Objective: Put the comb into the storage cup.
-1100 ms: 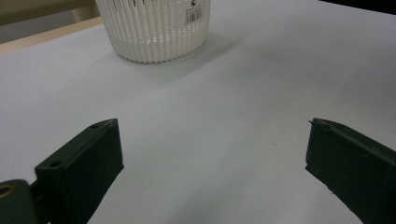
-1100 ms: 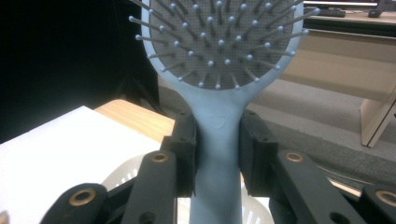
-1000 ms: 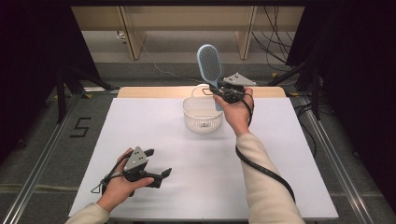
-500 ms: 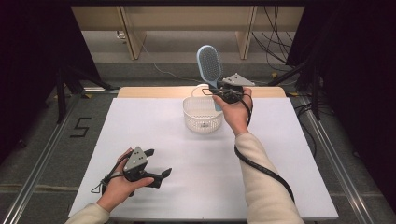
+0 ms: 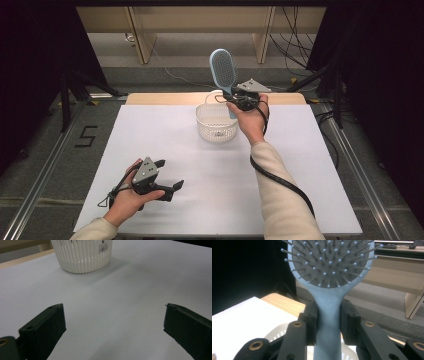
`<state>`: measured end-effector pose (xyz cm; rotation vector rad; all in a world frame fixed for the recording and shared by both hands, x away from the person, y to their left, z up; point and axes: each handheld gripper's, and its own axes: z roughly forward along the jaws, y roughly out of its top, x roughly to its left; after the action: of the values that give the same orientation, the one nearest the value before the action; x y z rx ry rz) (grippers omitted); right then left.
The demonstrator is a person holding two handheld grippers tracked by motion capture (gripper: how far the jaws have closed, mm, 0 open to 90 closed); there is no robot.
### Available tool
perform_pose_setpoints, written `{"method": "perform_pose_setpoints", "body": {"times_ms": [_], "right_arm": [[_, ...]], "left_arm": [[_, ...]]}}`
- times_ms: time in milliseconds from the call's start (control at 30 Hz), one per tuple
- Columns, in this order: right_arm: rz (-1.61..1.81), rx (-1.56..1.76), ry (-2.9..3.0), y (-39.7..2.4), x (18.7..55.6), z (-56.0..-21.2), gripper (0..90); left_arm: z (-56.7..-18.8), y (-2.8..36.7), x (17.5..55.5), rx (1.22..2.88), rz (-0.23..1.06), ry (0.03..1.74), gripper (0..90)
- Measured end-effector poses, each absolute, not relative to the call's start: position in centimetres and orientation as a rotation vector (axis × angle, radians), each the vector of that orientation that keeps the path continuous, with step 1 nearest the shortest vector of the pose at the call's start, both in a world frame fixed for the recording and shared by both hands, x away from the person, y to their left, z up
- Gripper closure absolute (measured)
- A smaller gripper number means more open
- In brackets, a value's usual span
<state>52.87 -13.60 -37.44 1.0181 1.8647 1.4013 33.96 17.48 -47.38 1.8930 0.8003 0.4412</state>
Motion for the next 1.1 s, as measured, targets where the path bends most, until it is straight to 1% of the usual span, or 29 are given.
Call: {"method": "perform_pose_setpoints", "body": {"times_ms": [1100], "right_arm": [[1.389, 0.991, 1.881, -12.84, 53.44, -38.05, 70.4]], "left_arm": [[-47.4, 17.44, 33.94, 1.891, 0.437, 0.801, 3.2]]}}
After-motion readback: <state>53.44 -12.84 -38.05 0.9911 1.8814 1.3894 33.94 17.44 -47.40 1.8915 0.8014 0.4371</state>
